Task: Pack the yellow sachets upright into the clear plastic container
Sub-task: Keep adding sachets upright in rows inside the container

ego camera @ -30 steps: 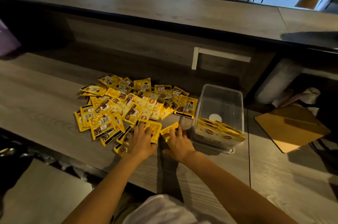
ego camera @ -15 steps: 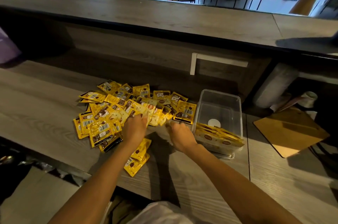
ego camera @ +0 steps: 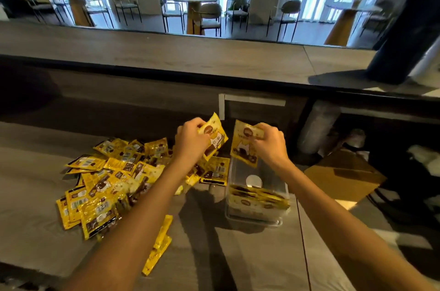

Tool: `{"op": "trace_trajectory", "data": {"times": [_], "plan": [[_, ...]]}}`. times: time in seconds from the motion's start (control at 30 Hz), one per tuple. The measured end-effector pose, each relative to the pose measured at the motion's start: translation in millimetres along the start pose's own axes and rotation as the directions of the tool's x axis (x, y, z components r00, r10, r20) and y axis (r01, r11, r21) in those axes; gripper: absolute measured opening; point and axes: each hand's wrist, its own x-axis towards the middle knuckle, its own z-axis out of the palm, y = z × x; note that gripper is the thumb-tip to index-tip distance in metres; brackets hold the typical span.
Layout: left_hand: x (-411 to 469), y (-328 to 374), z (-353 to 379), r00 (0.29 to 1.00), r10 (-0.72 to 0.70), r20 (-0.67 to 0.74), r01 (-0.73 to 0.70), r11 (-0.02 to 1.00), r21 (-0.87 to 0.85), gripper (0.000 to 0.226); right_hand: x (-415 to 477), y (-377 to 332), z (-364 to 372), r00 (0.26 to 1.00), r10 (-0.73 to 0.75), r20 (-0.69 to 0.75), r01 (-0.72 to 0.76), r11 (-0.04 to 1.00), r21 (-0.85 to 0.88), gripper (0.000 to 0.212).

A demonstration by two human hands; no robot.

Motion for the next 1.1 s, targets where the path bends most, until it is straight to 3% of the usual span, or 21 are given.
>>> {"op": "trace_trajectory", "data": {"times": [0.13, 0.3, 0.4, 0.53, 0.7, 0.83, 1.0, 1.1], "plan": [[-5, 28, 32, 0.984, 0.125, 0.124, -0.128, 0.991, 0.023, 0.018, -1, 32, -25, 0.986, 0.122, -0.110, -0.122, 0.992, 0.010, 0.015], [-17, 33, 70, 0.929, 0.122, 0.350, -0.157, 0.985, 0.075, 0.020, -11, 66, -37, 0.968, 0.207, -0.141, -0.196, 0.977, 0.089, 0.018], [-21, 25, 86, 0.864, 0.085, 0.496, -0.177, 0.974, 0.142, 0.022, -22, 78, -34, 0.979, 0.196, -0.058, -0.189, 0.977, 0.100, 0.021], [-27, 13, 94, 0.744, 0.042, 0.667, -0.230, 0.953, 0.197, 0.023, -31, 85, -22, 0.983, 0.171, 0.072, -0.174, 0.984, 0.040, 0.010], [-28, -4, 92, 0.685, 0.011, 0.728, -0.259, 0.938, 0.230, 0.027, -37, 91, -19, 0.951, 0.164, 0.262, -0.150, 0.986, -0.074, 0.025], [-29, -11, 87, 0.586, -0.036, 0.809, -0.348, 0.891, 0.292, 0.035, -40, 96, -20, 0.888, 0.188, 0.419, -0.078, 0.961, -0.267, 0.012], [-34, -7, 84, 0.580, -0.019, 0.814, -0.396, 0.867, 0.303, 0.036, -40, 89, -23, 0.827, 0.122, 0.549, 0.088, 0.936, -0.342, 0.037], [-34, -7, 83, 0.579, -0.038, 0.814, -0.385, 0.868, 0.315, 0.036, -40, 83, -26, 0.814, 0.118, 0.568, 0.085, 0.944, -0.319, 0.038]]}}
